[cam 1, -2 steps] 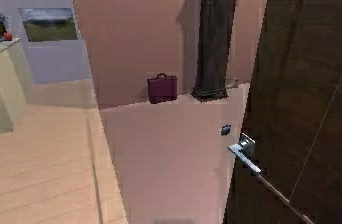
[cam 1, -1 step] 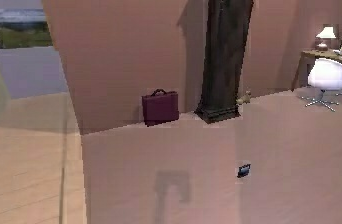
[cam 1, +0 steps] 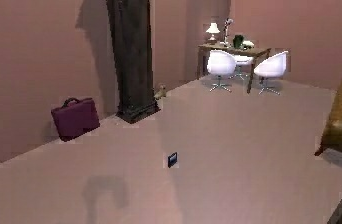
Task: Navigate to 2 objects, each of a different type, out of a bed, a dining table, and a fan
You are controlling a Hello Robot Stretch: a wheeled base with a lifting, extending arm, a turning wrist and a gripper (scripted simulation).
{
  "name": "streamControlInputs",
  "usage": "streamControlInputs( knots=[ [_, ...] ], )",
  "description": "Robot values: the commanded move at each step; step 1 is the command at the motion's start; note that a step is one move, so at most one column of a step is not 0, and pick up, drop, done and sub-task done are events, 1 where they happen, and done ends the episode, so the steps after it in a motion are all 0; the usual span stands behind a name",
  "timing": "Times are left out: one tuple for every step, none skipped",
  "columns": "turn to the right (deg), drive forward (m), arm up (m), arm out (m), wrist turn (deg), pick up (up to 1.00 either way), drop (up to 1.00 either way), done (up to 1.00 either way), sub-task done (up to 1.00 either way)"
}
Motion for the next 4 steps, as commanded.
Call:
streamControlInputs(
  knots=[
    [0.0, 0.30, 0.00, 0.00, 0.0, 0.00, 0.00, 0.00, 0.00],
    [36.0, 0.00, 0.00, 0.00, 0.0, 0.00, 0.00, 0.00, 0.00],
    [3.0, 0.00, 0.00, 0.00, 0.0, 0.00, 0.00, 0.00, 0.00],
    [0.0, 1.00, 0.00, 0.00, 0.0, 0.00, 0.00, 0.00, 0.00]
  ],
)
